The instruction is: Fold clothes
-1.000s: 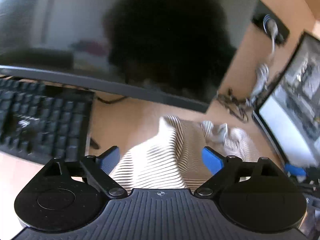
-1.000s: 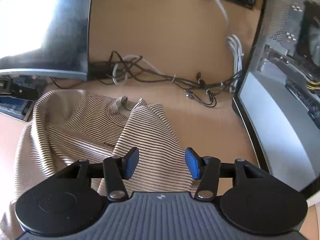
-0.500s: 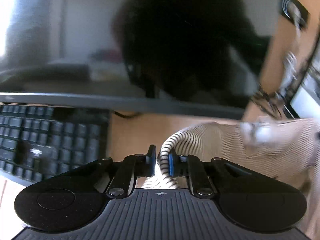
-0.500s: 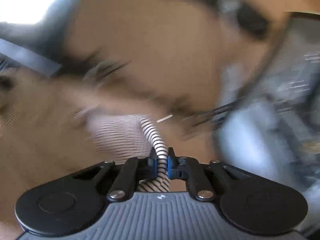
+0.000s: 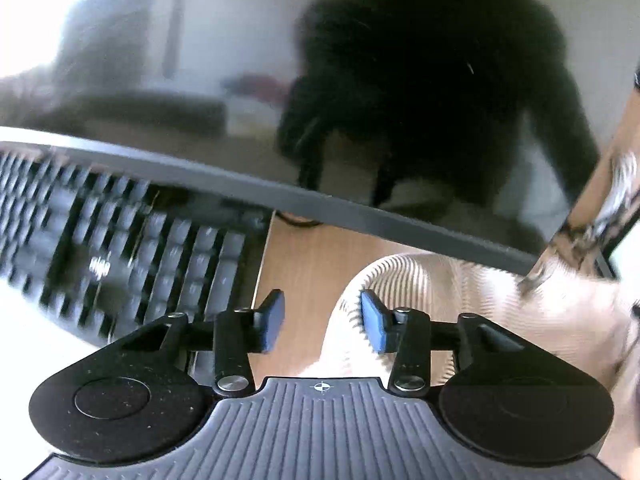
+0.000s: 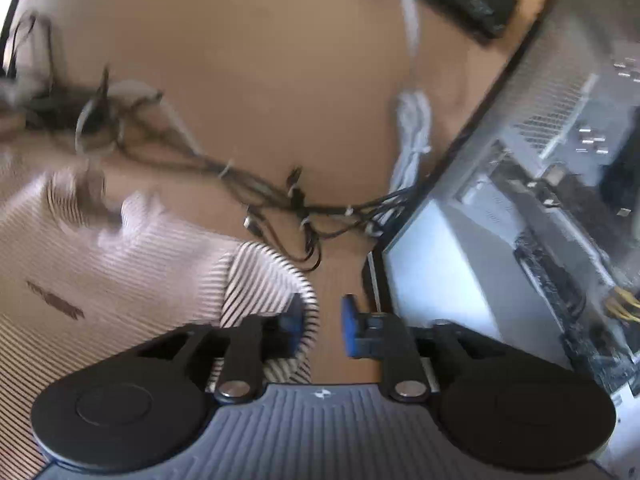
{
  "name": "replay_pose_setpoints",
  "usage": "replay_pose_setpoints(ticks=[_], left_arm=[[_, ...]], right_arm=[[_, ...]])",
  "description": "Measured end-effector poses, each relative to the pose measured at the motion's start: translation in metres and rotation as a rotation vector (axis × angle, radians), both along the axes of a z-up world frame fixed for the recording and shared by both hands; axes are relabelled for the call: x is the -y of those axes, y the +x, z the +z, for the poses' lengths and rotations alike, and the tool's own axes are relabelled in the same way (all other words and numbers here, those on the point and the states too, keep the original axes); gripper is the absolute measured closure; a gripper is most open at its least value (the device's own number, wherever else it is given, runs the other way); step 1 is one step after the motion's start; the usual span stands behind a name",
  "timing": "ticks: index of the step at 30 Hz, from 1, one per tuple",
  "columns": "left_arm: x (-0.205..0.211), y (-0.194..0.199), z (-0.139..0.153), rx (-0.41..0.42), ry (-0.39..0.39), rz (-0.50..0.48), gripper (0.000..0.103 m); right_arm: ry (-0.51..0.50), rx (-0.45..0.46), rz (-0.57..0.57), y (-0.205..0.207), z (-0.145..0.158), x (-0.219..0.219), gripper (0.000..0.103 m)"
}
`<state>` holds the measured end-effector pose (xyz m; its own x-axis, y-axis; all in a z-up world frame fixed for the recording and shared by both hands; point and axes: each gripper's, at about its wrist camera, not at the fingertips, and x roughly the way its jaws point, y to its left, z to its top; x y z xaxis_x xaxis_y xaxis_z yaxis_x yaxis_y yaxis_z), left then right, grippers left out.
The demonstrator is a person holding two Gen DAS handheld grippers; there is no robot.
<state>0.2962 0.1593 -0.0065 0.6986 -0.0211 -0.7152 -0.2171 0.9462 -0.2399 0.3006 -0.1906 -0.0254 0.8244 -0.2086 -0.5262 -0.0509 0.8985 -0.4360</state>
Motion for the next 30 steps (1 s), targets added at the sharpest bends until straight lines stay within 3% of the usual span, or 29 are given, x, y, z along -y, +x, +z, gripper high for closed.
replay_pose_setpoints(ticks=[3, 4, 8, 13, 18, 21, 23, 24, 25, 28, 30], left_arm=[[0.011, -0.019, 0.013, 0.043, -0.028, -0.001, 0.039], [0.017, -0.026, 0.018, 0.062, -0.032, -0.010, 0.029], [0.051, -0.050, 0.027, 0.164, 0.001, -0.130, 0.010], [0.106, -0.071, 0.008, 0.185, 0.001, -0.341, 0.007], [0.134, -0.082, -0.024, 0.144, 0.073, -0.461, 0.005], [0.137, -0.085, -0.039, 0.130, 0.084, -0.499, 0.004], [0.136, -0.085, -0.045, 0.116, 0.084, -0.495, 0.004], [0.135, -0.085, -0.048, 0.109, 0.083, -0.493, 0.004], [0.134, -0.085, -0.051, 0.102, 0.083, -0.491, 0.003], [0.133, -0.085, -0.061, 0.081, 0.082, -0.485, 0.000], [0.137, -0.092, -0.065, 0.082, 0.125, -0.504, 0.000]], right_arm=[[0.054, 0.041, 0.011, -0.020, 0.017, 0.007, 0.056], [0.080, 0.039, 0.023, -0.030, 0.022, 0.009, 0.056], [0.306, -0.074, 0.128, -0.068, 0.029, 0.020, 0.055], [0.378, -0.202, 0.240, -0.109, 0.013, 0.011, 0.054], [0.415, -0.348, 0.329, -0.130, -0.002, -0.002, 0.049], [0.289, -0.389, 0.485, -0.160, -0.001, -0.020, 0.034], [0.169, -0.360, 0.512, -0.168, -0.007, -0.028, 0.034], [0.164, -0.339, 0.484, -0.162, -0.009, -0.029, 0.034], [0.176, -0.318, 0.452, -0.155, -0.011, -0.028, 0.034], [0.365, -0.282, 0.314, -0.125, -0.010, -0.013, 0.034], [0.472, -0.342, 0.268, -0.106, -0.017, -0.006, 0.034]])
